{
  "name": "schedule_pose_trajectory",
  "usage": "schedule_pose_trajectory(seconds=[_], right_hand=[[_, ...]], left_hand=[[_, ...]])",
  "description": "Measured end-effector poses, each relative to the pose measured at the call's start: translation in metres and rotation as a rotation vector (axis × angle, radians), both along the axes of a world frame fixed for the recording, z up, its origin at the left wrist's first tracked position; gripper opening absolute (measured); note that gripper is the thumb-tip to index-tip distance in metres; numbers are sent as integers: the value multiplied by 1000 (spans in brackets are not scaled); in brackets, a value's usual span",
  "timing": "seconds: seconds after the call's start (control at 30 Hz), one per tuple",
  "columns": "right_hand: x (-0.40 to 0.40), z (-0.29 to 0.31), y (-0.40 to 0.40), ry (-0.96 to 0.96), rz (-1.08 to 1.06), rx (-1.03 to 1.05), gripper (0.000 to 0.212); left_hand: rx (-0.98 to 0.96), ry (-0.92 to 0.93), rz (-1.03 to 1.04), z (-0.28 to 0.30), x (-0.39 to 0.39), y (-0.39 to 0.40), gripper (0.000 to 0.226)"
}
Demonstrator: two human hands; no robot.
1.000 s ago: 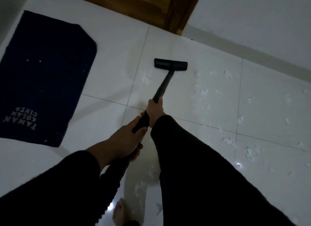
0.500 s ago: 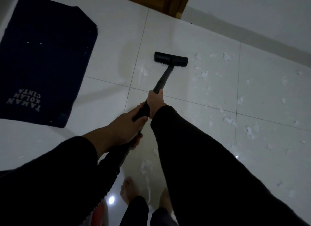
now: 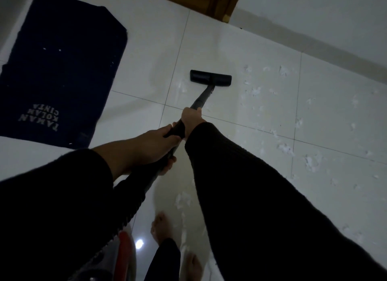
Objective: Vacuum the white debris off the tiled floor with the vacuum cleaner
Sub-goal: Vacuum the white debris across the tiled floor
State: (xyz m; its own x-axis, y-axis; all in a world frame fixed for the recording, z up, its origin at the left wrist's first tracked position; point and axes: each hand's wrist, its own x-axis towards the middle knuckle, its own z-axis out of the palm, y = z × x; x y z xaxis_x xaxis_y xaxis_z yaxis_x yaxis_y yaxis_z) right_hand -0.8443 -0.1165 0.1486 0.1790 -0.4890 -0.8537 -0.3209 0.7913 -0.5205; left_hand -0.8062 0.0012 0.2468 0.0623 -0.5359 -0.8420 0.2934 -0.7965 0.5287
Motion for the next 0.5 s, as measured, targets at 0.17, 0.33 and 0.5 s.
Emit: schedule_pose_trajectory(seconds=[0.17, 0.33, 0.5], right_hand=[[-16, 8, 15, -117, -77, 38, 60], [-41, 14, 39, -187, -152, 49, 65], [-61, 28, 62, -162, -127, 76, 64]], left_hand=[[39, -18, -138, 21, -2, 8, 43], [35, -111, -154, 38, -16, 28, 56], [46, -156, -146, 52, -38, 51, 57]])
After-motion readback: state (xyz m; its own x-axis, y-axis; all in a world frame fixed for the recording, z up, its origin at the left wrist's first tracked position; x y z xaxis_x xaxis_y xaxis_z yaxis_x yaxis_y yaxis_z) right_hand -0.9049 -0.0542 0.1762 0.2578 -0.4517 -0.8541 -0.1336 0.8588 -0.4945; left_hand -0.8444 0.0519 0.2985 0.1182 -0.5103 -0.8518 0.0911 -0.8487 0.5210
